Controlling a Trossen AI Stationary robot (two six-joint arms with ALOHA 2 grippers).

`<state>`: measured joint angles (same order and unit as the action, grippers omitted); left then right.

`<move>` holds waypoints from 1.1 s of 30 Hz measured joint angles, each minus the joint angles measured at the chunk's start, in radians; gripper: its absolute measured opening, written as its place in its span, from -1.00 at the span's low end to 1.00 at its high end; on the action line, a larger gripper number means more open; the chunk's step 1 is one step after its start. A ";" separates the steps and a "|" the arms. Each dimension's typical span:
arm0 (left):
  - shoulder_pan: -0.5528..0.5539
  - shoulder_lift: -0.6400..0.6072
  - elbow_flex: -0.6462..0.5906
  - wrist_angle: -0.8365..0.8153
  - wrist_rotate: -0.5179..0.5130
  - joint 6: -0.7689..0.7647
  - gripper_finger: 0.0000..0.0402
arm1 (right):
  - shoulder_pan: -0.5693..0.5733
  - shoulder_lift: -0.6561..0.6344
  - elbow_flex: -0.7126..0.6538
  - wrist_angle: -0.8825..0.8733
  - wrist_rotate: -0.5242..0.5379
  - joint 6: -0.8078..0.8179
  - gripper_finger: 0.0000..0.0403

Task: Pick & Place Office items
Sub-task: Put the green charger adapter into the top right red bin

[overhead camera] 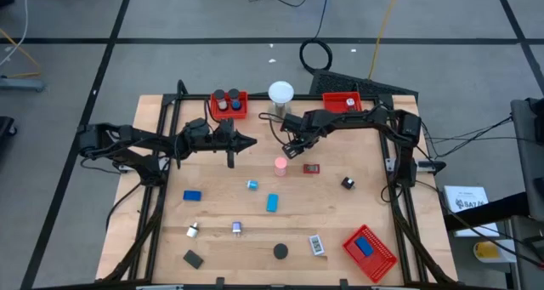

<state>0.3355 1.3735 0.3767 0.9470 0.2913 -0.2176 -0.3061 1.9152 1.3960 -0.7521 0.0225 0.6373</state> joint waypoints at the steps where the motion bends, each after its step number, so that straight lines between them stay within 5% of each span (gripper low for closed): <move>1: 0.000 0.000 0.000 0.000 0.000 0.000 -0.99 | 0.000 0.000 0.000 -0.001 -0.001 0.001 -0.31; 9: 0.000 0.000 0.000 0.000 0.000 -0.003 -0.99 | -0.081 -0.130 0.000 -0.136 -0.006 0.015 -0.37; 17: 0.000 0.000 0.000 0.000 0.000 0.000 -0.99 | -0.332 -0.287 0.000 -0.231 0.023 -0.048 -0.34; 22: 0.000 0.000 0.000 0.000 0.000 -0.001 -0.96 | -0.485 -0.275 0.000 -0.227 0.035 -0.122 -0.34; 33: -0.001 0.000 0.000 0.000 -0.004 -0.021 -0.99 | -0.621 -0.228 -0.042 -0.185 0.055 -0.181 -0.34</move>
<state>0.3344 1.3735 0.3771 0.9466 0.2871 -0.2386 -0.9273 1.6870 1.3535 -0.9375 0.0772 0.4566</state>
